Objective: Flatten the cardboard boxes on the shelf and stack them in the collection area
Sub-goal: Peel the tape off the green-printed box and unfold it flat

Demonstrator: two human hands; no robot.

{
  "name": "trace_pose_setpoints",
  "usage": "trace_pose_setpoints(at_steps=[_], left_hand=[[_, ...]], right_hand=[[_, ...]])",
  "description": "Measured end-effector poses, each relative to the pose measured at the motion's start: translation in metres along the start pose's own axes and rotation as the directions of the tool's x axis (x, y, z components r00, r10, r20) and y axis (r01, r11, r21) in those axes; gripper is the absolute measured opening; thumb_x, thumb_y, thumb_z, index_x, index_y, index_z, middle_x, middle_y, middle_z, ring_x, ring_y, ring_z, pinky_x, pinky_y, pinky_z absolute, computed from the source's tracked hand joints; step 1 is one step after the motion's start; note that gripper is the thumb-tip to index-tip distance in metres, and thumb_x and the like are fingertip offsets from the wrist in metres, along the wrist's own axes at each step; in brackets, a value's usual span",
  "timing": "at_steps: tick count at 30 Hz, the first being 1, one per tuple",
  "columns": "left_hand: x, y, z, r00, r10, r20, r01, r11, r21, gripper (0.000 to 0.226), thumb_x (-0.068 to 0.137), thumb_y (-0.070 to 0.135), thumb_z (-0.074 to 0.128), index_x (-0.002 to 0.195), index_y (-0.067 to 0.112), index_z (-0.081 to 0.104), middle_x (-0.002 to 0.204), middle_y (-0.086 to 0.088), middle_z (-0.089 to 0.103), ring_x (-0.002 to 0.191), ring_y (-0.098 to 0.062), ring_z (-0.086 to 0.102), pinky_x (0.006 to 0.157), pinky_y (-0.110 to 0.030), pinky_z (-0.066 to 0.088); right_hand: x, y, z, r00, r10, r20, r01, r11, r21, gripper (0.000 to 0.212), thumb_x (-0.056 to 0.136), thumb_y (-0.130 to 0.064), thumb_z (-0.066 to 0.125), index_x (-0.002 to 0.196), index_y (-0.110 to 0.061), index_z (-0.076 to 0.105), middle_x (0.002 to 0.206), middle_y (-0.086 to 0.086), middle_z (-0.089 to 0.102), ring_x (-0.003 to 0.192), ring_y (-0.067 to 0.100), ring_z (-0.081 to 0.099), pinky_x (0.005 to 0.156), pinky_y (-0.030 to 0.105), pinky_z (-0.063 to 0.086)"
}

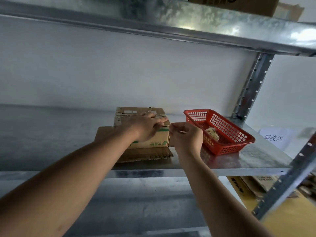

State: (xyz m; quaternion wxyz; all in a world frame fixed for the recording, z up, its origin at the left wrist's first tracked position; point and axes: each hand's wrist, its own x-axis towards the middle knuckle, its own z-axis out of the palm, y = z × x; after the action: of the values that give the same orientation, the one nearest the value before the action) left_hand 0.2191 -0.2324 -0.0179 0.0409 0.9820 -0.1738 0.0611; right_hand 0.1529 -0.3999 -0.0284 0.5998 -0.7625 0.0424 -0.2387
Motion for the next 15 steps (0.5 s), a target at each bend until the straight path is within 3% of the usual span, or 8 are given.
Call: trace_pose_setpoints(at_steps=[3, 6, 11, 15], left_hand=[[-0.001, -0.001, -0.001, 1.000, 0.005, -0.001, -0.005, 1.000, 0.013, 0.051, 0.105, 0.063, 0.007, 0.155, 0.061, 0.013, 0.173, 0.002, 0.014, 0.157, -0.033, 0.015, 0.120, -0.063, 0.019], [-0.004, 0.001, -0.001, 1.000, 0.018, -0.025, -0.017, 0.999, 0.032, 0.051, 0.105, 0.063, 0.005, 0.155, 0.061, 0.014, 0.172, 0.001, 0.016, 0.156, -0.032, 0.020, 0.118, -0.062, 0.027], [-0.003, 0.005, -0.002, 1.000, -0.006, -0.021, 0.006, 1.000, 0.012, 0.051, 0.105, 0.063, 0.008, 0.155, 0.060, 0.018, 0.172, 0.000, 0.016, 0.156, -0.032, 0.020, 0.119, -0.060, 0.025], [-0.001, 0.015, -0.004, 1.000, -0.028, -0.006, 0.028, 1.000, 0.010, 0.051, 0.107, 0.061, 0.011, 0.157, 0.056, 0.021, 0.172, -0.002, 0.018, 0.157, -0.032, 0.018, 0.123, -0.060, 0.021]], right_hand=[[0.003, 0.005, 0.002, 0.995, 0.066, -0.080, -0.063, 0.997, 0.040, 0.030, 0.087, -0.009, 0.081, 0.069, -0.032, 0.074, 0.070, -0.018, 0.074, 0.079, 0.015, 0.075, 0.069, 0.039, 0.066], [0.017, 0.010, -0.009, 0.978, 0.093, -0.188, -0.082, 0.994, 0.066, 0.020, 0.084, -0.012, 0.084, 0.075, -0.028, 0.077, 0.078, -0.007, 0.077, 0.084, 0.014, 0.075, 0.081, 0.041, 0.064], [0.014, 0.018, -0.015, 0.983, 0.044, -0.180, -0.054, 0.997, -0.055, 0.014, 0.084, -0.030, 0.084, 0.075, -0.032, 0.073, 0.078, -0.016, 0.072, 0.085, 0.007, 0.070, 0.070, 0.024, 0.056], [0.013, 0.017, -0.013, 0.984, 0.046, -0.171, -0.054, 0.998, -0.037, 0.020, 0.080, -0.028, 0.085, 0.072, -0.035, 0.068, 0.077, -0.018, 0.071, 0.081, 0.005, 0.069, 0.078, 0.036, 0.063]])
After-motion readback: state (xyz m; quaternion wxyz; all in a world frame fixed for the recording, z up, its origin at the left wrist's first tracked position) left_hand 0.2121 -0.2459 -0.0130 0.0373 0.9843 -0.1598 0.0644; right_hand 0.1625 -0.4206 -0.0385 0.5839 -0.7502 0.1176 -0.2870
